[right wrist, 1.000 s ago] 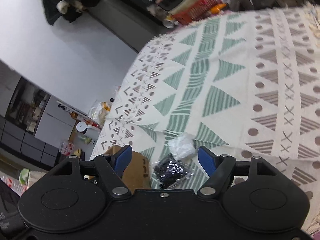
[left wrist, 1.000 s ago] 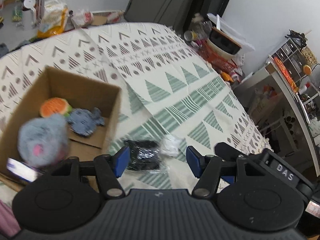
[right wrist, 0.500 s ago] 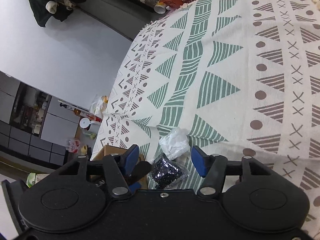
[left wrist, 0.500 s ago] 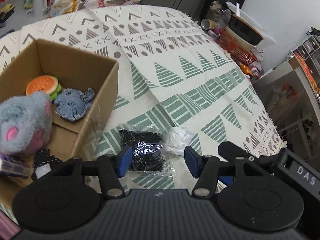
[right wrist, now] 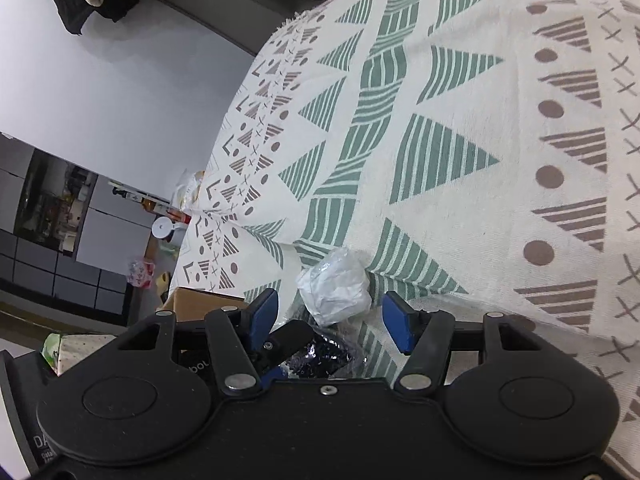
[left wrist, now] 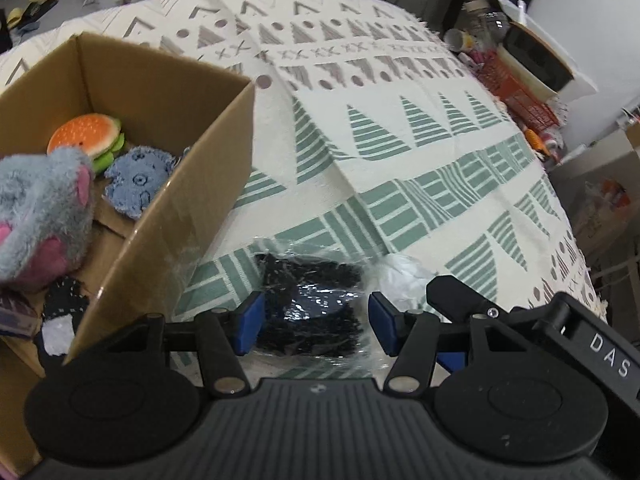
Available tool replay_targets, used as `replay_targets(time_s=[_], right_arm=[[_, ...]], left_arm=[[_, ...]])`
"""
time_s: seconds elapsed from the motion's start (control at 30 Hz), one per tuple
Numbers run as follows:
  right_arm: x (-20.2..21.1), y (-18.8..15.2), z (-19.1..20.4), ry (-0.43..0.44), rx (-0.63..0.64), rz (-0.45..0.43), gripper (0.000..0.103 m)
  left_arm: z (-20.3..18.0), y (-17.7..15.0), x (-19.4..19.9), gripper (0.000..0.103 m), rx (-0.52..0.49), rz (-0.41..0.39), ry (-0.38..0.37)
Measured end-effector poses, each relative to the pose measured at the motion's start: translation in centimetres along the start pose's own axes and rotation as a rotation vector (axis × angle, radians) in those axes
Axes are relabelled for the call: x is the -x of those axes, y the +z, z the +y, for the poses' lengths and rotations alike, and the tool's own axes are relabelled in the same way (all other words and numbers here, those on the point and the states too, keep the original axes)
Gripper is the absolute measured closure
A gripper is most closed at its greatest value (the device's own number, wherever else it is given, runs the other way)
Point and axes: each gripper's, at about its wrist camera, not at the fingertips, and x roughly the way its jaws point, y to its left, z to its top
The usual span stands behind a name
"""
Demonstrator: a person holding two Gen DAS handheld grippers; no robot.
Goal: Organize soft objects
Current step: 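Move both grippers to the black bag and white plastic bag on the bed, then grasp the black bag with the left gripper while the right gripper grasps the white plastic bag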
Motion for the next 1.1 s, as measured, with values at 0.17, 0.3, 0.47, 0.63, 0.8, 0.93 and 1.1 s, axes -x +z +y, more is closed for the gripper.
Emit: replay_targets(time_s=[0.17, 0.3, 0.47, 0.63, 0.8, 0.93, 1.1], right_arm=[[-1.0, 0.1, -0.2, 0.000, -0.006, 0.012, 0.044], [-1.8, 0.2, -0.3, -0.006, -0.009, 0.020, 0.044], [-2.9, 0.5, -0.4, -0.015, -0.016, 0.036, 0.044], [-4.0, 0.5, 0.2, -0.017, 0.009, 0.045, 0.046], [-4.7, 0.6, -0.2, -0.020, -0.002, 0.058, 0.068], [-4.2, 0.5, 0.1, -0.021, 0.017, 0.047, 0.068], [-3.1, 0.5, -0.1, -0.017, 0.004, 0.036, 0.068]], left_arm=[[0.7, 0.0, -0.9, 0.046, 0.053, 0.007, 0.009], [1.1, 0.0, -1.7, 0.046, 0.068, 0.018, 0.006], [1.7, 0.0, -2.1, 0.050, 0.092, 0.031, -0.018], [2.0, 0.2, -2.2, 0.057, 0.105, 0.042, -0.047], [1.9, 0.3, -2.2, 0.062, 0.089, 0.048, -0.063], [1.7, 0.5, -1.7, 0.067, 0.077, 0.044, -0.067], [2.0, 0.6, -0.7, 0.068, 0.082, 0.024, -0.057]])
